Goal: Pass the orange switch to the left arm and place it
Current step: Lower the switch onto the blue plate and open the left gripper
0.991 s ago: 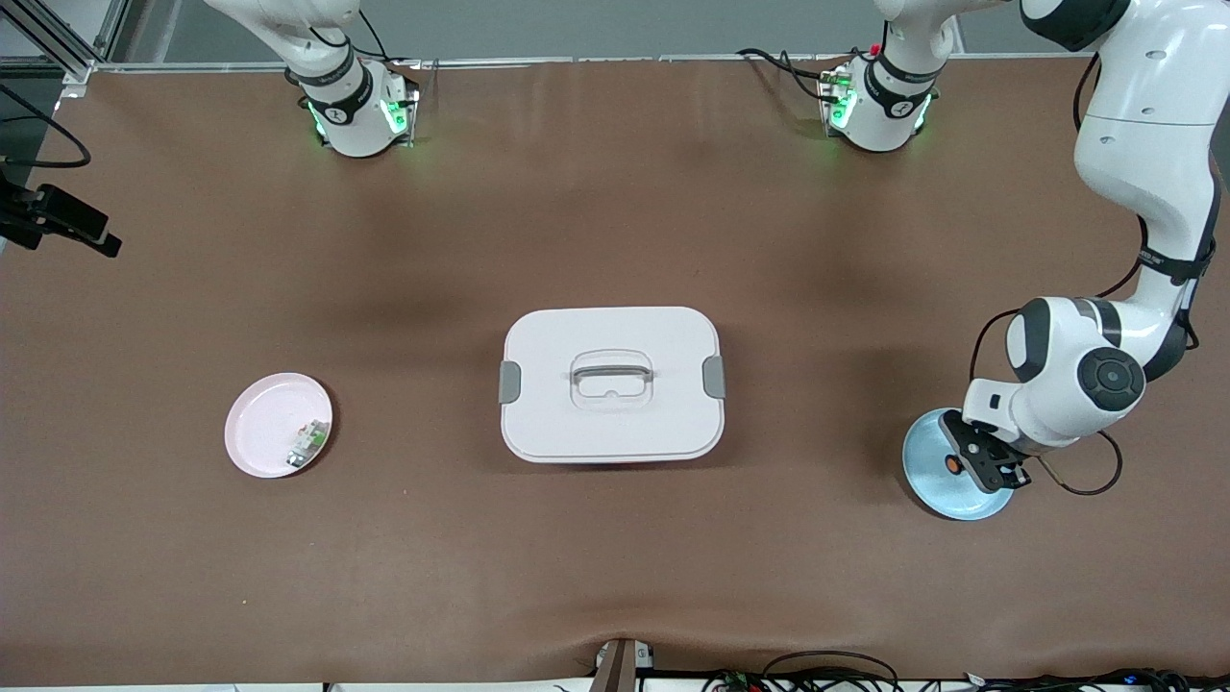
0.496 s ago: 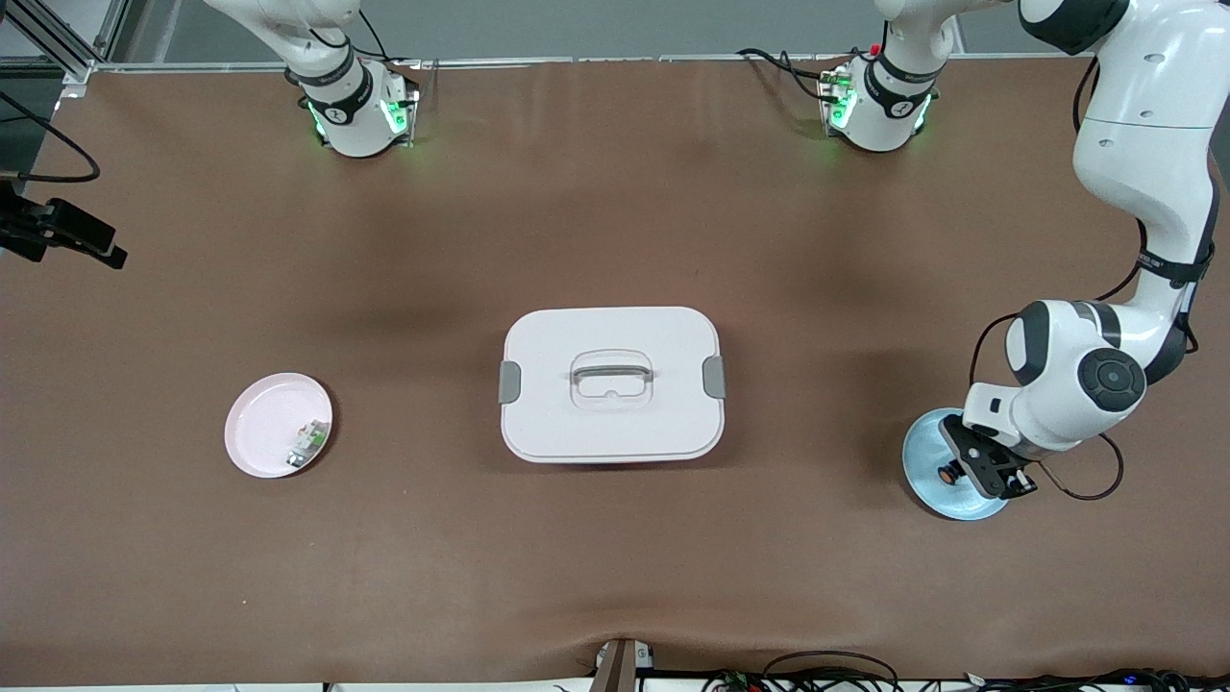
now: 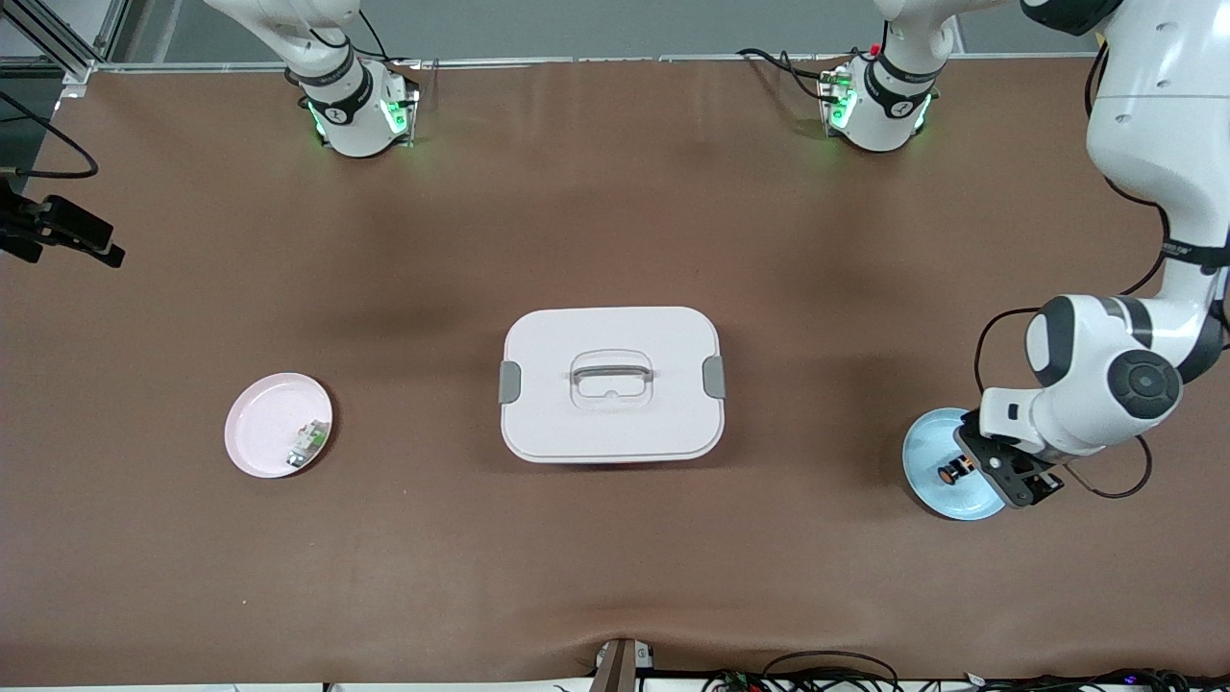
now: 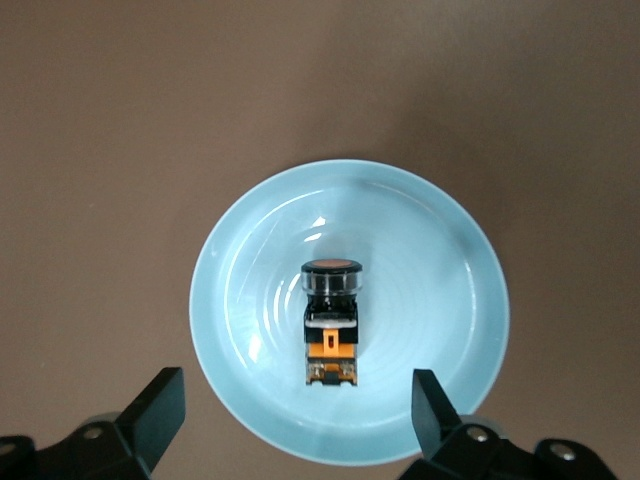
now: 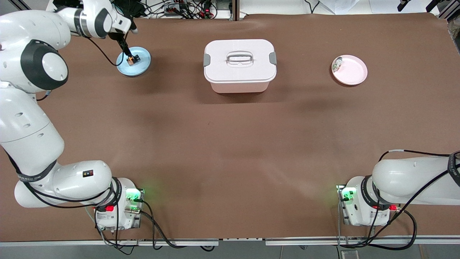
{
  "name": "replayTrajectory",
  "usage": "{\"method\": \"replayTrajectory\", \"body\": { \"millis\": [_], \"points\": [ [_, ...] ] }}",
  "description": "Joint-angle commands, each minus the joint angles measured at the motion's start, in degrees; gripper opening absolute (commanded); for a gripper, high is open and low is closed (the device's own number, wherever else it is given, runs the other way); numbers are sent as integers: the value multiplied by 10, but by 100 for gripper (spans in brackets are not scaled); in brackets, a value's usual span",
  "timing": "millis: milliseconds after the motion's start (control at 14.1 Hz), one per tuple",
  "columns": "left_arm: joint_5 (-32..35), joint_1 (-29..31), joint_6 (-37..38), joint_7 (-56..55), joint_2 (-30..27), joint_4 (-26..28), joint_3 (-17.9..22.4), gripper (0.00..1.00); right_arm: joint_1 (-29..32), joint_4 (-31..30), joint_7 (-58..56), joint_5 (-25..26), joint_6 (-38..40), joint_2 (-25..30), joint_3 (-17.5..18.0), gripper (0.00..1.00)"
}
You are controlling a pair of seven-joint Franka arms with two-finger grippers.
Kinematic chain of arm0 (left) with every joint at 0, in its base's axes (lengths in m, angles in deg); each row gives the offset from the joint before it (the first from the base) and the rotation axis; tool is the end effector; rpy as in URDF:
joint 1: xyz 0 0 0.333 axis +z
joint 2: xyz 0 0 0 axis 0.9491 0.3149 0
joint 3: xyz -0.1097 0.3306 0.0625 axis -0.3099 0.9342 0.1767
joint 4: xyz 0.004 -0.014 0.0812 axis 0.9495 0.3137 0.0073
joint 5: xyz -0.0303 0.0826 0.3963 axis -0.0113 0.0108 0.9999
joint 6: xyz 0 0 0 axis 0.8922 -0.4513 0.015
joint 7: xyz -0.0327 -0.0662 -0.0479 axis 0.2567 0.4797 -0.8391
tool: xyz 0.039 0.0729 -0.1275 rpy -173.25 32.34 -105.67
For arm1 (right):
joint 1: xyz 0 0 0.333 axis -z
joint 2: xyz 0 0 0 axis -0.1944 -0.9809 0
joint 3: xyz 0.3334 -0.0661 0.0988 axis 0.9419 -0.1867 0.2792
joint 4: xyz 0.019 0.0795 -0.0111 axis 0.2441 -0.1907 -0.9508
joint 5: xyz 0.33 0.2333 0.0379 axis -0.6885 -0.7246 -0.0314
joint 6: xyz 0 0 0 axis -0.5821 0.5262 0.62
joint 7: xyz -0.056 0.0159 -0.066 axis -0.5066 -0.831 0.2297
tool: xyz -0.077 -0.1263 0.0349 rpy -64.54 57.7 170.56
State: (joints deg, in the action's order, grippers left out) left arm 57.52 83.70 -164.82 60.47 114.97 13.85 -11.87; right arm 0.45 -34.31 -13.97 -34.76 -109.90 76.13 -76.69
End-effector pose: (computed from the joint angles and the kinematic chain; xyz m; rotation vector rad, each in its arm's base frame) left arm 0.7335 0.0275 0.2569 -2.6905 1.4668 -0.0806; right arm 0.5514 -0.0578 0.6171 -3.1266 0.0620 -0.0040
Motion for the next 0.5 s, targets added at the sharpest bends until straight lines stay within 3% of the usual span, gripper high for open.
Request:
{"method": "replayTrajectory", "body": {
  "millis": [0, 425],
  "points": [
    [-46, 5, 43, -32, -35, -1, -4, 100, 19, 12, -27, -10, 4, -11, 3, 100],
    [-69, 0, 112, -163, -75, -13, -7, 100, 17, 17, 7, -12, 2, -12, 3, 100]
  ]
}}
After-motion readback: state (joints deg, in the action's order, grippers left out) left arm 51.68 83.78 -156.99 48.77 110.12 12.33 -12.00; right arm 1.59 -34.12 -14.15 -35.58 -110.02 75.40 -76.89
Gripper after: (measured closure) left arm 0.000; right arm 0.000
